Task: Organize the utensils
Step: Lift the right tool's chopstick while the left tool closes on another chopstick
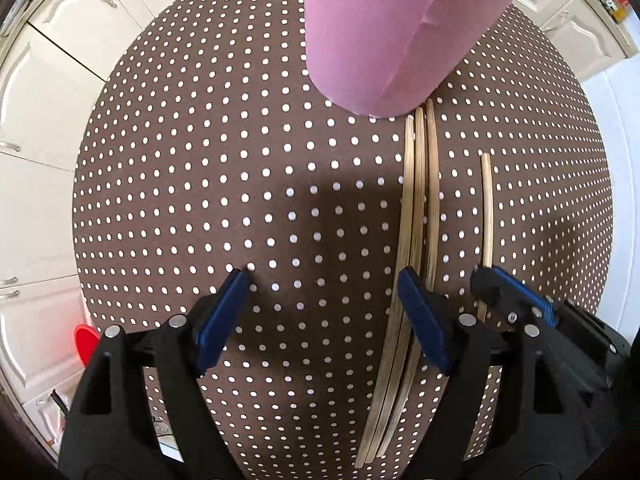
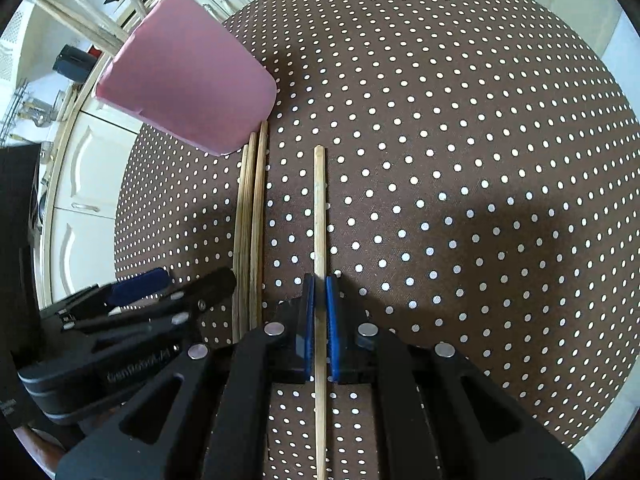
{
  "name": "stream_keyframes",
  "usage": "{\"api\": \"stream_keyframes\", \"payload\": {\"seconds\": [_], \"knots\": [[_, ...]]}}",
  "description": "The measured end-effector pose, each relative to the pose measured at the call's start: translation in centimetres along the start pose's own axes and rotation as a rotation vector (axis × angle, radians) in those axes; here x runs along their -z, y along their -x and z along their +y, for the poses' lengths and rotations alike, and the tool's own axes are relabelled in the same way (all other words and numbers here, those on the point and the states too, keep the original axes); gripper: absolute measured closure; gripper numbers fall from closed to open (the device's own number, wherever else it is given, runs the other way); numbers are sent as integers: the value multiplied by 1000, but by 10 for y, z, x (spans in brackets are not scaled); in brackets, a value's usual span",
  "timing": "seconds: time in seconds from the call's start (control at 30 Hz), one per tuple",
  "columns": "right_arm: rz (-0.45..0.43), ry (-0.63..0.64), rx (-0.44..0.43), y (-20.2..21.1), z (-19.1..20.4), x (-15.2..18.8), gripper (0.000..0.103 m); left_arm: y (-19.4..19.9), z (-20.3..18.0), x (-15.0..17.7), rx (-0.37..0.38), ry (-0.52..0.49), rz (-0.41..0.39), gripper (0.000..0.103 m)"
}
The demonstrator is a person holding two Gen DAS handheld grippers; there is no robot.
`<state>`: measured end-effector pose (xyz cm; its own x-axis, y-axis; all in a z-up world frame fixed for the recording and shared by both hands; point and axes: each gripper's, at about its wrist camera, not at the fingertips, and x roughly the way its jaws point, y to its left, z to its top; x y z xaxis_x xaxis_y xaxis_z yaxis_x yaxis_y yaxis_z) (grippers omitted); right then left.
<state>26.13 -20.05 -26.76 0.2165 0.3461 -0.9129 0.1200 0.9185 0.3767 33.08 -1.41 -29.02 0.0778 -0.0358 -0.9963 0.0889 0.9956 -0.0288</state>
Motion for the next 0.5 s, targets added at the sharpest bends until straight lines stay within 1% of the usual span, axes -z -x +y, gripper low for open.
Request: {"api": "stream_keyframes", "payload": {"seconds": [0.13, 0.23, 0.33, 0.4, 0.5], "knots": [[1, -20, -29, -2, -6, 0, 99, 1, -13, -8, -20, -45, 24, 26], [1, -29, -42, -1, -11, 2, 99, -1, -22, -5, -4, -58, 63, 26], [1, -30, -49, 1, -16, 2, 99, -6, -25, 6, 25, -67, 110, 26], [4, -28, -53, 1, -18, 2, 99, -8, -28, 10, 31, -70, 106, 26], [6, -24, -49, 3, -18, 2, 99, -14, -41, 15, -28, -102, 100, 25]]}}
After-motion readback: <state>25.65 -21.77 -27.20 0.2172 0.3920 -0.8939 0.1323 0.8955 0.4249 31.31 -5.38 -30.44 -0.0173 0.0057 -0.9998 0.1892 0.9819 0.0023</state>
